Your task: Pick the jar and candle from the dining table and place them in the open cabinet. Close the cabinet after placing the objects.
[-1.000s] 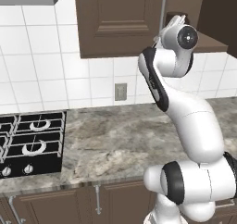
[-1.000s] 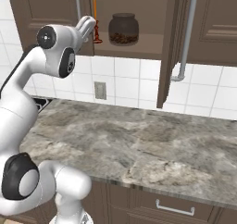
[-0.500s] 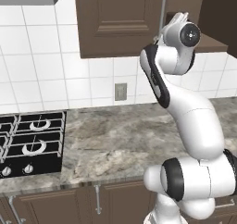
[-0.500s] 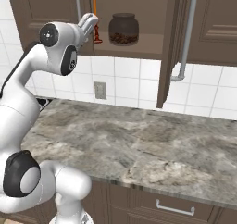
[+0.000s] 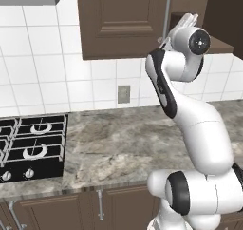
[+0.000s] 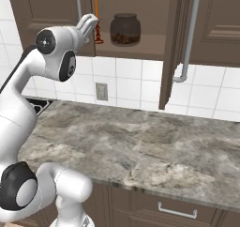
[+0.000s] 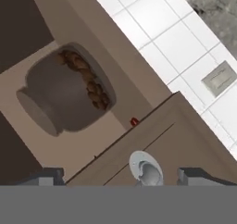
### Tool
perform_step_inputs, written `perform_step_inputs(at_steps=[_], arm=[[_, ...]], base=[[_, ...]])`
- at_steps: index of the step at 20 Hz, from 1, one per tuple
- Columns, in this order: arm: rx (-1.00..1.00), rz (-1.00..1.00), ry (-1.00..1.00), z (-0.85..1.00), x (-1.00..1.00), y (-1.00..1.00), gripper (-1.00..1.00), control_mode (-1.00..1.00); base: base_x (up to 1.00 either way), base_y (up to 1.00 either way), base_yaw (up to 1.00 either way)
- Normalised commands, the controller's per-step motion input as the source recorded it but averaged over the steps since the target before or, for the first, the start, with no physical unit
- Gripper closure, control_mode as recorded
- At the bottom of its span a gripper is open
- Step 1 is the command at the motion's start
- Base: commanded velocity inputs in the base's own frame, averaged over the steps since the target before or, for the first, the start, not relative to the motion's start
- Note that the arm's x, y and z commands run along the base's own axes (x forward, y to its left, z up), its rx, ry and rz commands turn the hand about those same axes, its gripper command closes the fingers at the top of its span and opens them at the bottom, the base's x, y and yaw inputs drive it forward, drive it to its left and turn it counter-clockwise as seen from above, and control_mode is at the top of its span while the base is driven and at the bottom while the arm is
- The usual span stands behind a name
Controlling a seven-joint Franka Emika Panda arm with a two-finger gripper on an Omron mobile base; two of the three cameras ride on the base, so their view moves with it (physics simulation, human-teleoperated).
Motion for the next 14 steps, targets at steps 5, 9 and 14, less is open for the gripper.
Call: perform_step_inputs(at_steps=[5, 9, 14], arm=[[0.0, -0.01, -0.16, 0.13, -0.42, -0.2, -1.0, -1.0], [0.0, -0.02, -0.12, 0.15, -0.45, -0.19, -1.0, -1.0], [-0.01, -0.06, -0.01, 0.16, -0.43, -0.17, -1.0, -1.0]], base=[[0.0, 0.0, 0.0], [0.0, 0.0, 0.0], [0.0, 0.0, 0.0]])
